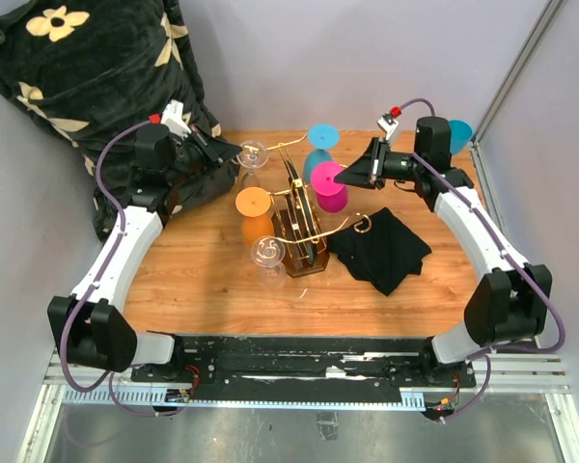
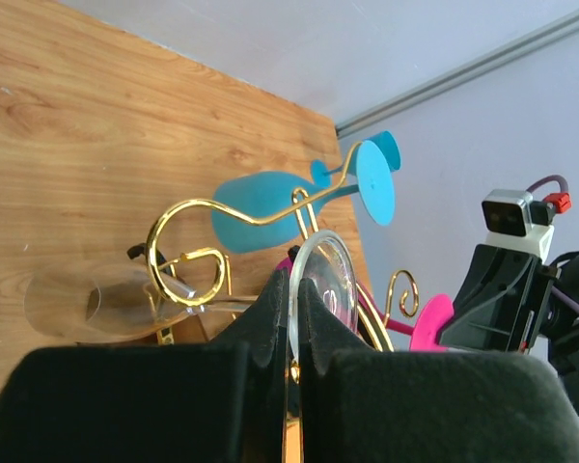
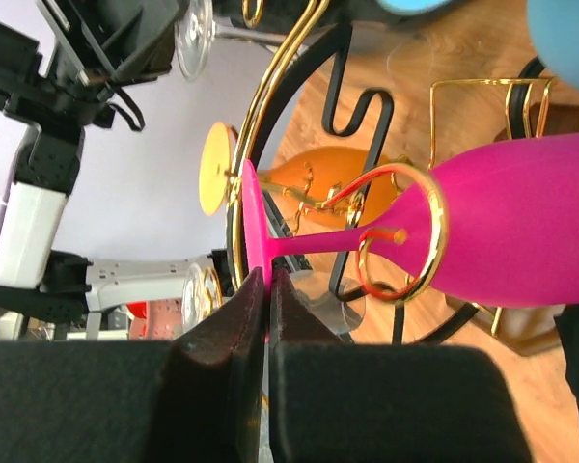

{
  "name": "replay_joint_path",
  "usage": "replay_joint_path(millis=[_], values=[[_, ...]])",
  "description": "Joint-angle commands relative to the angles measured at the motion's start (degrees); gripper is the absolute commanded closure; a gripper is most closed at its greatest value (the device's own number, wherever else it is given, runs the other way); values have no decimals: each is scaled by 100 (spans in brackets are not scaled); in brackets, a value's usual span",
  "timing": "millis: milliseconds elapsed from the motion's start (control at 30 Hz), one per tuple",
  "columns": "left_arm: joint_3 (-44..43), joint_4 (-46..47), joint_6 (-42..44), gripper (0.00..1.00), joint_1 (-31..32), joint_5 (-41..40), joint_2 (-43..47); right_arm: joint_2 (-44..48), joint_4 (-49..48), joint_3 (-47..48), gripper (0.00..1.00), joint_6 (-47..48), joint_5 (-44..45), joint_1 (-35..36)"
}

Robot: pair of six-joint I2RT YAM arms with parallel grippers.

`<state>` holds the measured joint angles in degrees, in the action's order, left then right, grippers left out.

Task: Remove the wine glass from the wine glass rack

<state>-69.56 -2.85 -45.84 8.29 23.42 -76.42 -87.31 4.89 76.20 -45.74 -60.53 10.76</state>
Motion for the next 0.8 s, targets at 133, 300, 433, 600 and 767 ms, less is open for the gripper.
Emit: replay_joint_path(millis=[133,300,433,600,767], values=[[-70,-420,364,99,5,272,535,734,2360,230,99,1838,172,-63],[-161,-952,620,100,-2,350,739,761,3014,370,99,2357,279,-229],[-186,-1289,814,99,3,441,921,768,3355,454,99,2633,424,-386],[-344,-1994,1352,100,-1,-242,1145,807,3634,528,99,2911,691,-862],[-655,-2692,1912,99,-3,-1172,1177,685,4048,817,99,3308,1250,-1251]])
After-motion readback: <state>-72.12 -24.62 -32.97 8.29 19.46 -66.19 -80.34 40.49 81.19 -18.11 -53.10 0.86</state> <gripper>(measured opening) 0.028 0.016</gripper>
